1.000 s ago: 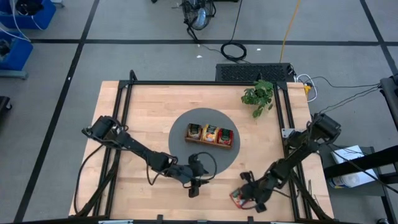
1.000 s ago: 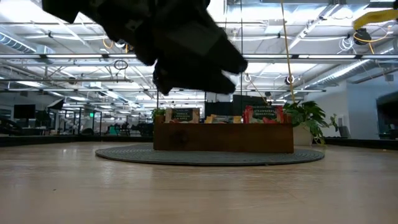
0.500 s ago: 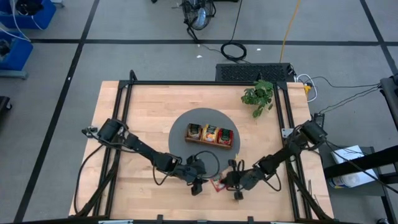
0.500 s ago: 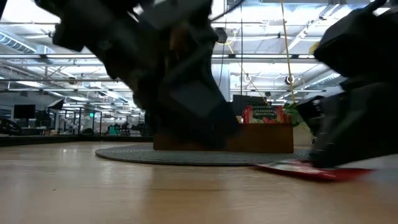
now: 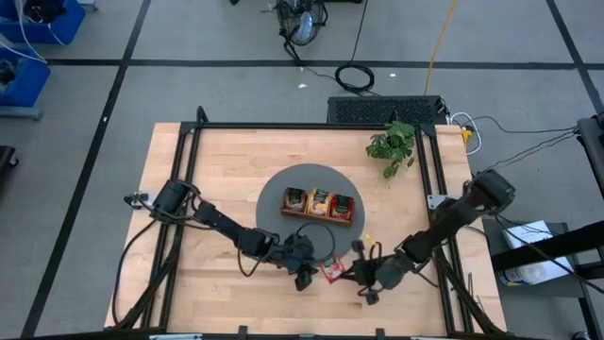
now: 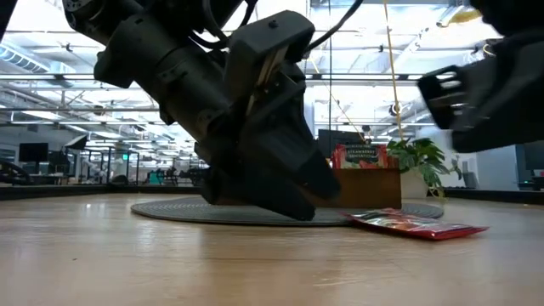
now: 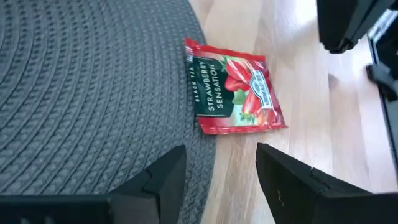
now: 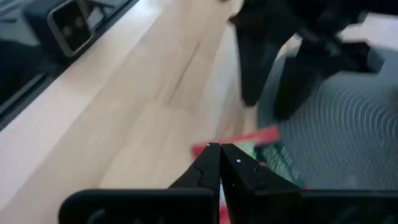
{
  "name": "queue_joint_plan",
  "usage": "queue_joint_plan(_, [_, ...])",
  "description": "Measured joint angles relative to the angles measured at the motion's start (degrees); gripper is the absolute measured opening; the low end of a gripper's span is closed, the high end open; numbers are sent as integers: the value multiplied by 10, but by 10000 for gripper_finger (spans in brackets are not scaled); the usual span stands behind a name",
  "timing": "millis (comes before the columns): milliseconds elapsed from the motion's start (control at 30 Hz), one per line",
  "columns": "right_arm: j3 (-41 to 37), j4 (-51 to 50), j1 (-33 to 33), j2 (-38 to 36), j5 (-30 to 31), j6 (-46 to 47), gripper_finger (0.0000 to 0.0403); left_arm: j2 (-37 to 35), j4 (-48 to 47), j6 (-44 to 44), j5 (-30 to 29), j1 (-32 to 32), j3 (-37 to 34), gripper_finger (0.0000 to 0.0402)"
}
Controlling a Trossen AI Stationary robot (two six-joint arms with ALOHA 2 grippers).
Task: Pick & Place Tea
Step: Put the red tea bag into the right compartment of the wooden organizer
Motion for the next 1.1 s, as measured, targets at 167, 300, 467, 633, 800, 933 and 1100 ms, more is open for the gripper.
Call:
queue_joint_plan(167, [0,-97,24,-30,0,82,1,0,0,-28,1,6,0,198])
queue_joint_plan(300, [0,-110,31,-11,-1,104,1,-1,-5,-20,0,10,0,198])
queue_joint_plan(467, [0,-93,21,30,-8,95,1,-2,-151,-3,-14,12,65,198])
queue_joint_plan(633, [1,-58,6,59,4,89,1,-1,-273,25,-71,4,152,198])
queue_joint_plan(800, [2,-38,2,75,6,80,0,2,-308,7,-67,0,169,198])
queue_joint_plan(933, [2,-21,2,83,7,75,0,10,-323,-29,-48,-2,167,198])
queue_joint_plan(1100, [2,-20,-5,85,4,92,0,31,-313,-54,-6,-5,167,198])
